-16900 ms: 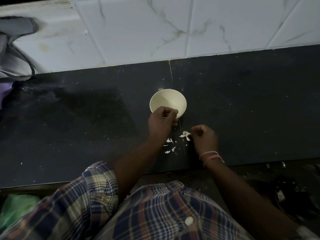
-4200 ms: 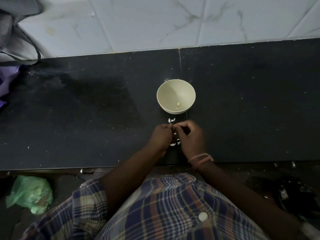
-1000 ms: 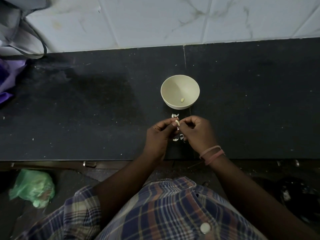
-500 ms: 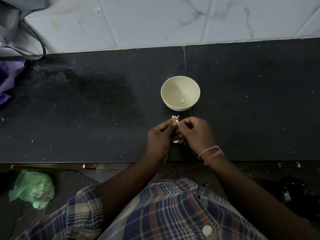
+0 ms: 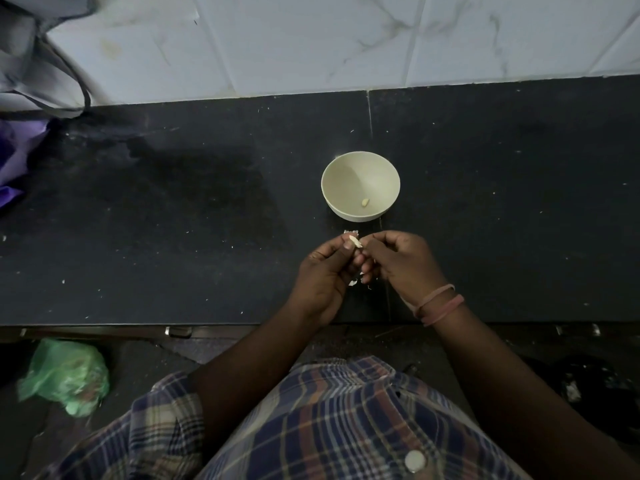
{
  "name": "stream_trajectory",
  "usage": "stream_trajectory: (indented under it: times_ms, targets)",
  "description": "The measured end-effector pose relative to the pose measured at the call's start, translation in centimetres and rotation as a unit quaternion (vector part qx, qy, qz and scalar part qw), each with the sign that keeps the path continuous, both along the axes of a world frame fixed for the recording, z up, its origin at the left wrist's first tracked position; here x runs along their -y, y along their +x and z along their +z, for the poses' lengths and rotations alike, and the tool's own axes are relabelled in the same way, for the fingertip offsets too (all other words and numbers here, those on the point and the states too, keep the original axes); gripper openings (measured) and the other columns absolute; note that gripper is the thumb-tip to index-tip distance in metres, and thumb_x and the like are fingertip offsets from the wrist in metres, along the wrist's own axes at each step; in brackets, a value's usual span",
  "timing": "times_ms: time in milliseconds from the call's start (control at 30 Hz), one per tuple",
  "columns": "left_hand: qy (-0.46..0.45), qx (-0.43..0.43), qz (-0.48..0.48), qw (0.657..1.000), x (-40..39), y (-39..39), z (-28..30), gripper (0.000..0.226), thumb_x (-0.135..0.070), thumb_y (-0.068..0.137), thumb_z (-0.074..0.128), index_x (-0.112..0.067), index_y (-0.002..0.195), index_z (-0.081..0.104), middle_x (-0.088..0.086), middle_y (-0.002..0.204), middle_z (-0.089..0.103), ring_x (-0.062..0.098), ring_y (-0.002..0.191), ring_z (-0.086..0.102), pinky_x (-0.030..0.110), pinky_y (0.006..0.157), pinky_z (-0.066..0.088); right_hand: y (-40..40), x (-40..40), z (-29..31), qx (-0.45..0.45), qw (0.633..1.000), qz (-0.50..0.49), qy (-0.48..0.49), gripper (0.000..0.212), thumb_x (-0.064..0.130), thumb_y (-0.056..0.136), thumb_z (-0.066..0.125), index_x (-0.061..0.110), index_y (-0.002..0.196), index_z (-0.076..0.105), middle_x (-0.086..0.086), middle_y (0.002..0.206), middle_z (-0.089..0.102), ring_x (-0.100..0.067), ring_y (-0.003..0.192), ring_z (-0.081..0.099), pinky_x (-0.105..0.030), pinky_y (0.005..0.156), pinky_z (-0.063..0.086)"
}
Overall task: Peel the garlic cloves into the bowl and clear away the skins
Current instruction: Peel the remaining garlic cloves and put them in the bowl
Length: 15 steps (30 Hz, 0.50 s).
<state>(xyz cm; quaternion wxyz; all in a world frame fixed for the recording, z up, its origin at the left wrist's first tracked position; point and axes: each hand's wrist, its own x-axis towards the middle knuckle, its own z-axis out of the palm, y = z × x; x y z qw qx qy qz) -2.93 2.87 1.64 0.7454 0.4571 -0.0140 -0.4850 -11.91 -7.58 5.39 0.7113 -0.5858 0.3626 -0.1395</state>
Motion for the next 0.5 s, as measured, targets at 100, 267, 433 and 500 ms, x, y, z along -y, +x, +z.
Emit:
stream_trajectory:
  times_ms: [100, 267, 433, 500]
  targets:
    - [-0.002, -0.004, 0.006, 1.000, 0.07, 0.16, 0.15, 0.040, -0.006, 0.098, 0.054, 0.015, 0.132, 0.052, 0.014, 0.087, 0.066, 0.015, 0.071, 0.063, 0.024, 0.065, 0.056, -0.07, 0.26, 0.09, 0.017, 1.000, 0.002, 0.025, 0.019, 0.005, 0.097, 0.057, -0.012, 0.094, 0.066, -0.023, 0.076, 0.064, -0.027, 0.061, 0.059, -0.033, 0.054, 0.056]
    - [0.009, 0.010, 0.003, 1.000, -0.02, 0.21, -0.19, 0.042, -0.007, 0.095, 0.057, 0.017, 0.129, 0.052, 0.012, 0.086, 0.066, 0.015, 0.073, 0.063, 0.025, 0.068, 0.056, -0.22, -0.14, 0.15, 0.008, 0.999, 0.019, -0.038, 0.016, 0.004, 0.096, 0.059, -0.011, 0.098, 0.066, -0.025, 0.077, 0.066, -0.023, 0.058, 0.062, -0.030, 0.054, 0.058]
    - [0.021, 0.009, 0.000, 1.000, -0.08, 0.38, -0.33, 0.033, -0.005, 0.097, 0.056, 0.013, 0.126, 0.058, 0.011, 0.083, 0.067, 0.014, 0.073, 0.063, 0.025, 0.071, 0.056, 0.03, -0.13, 0.19, -0.019, 0.995, 0.023, -0.090, 0.015, 0.004, 0.096, 0.058, -0.007, 0.095, 0.067, -0.022, 0.072, 0.066, -0.017, 0.052, 0.061, -0.026, 0.050, 0.055]
    - [0.027, 0.006, 0.001, 1.000, -0.11, 0.33, -0.32, 0.031, -0.005, 0.098, 0.055, 0.012, 0.125, 0.059, 0.009, 0.084, 0.068, 0.014, 0.073, 0.063, 0.024, 0.074, 0.057, 0.10, -0.23, 0.02, -0.041, 0.990, 0.023, -0.129, 0.013, 0.007, 0.096, 0.058, -0.001, 0.093, 0.067, -0.015, 0.067, 0.066, -0.014, 0.049, 0.061, -0.026, 0.049, 0.054]
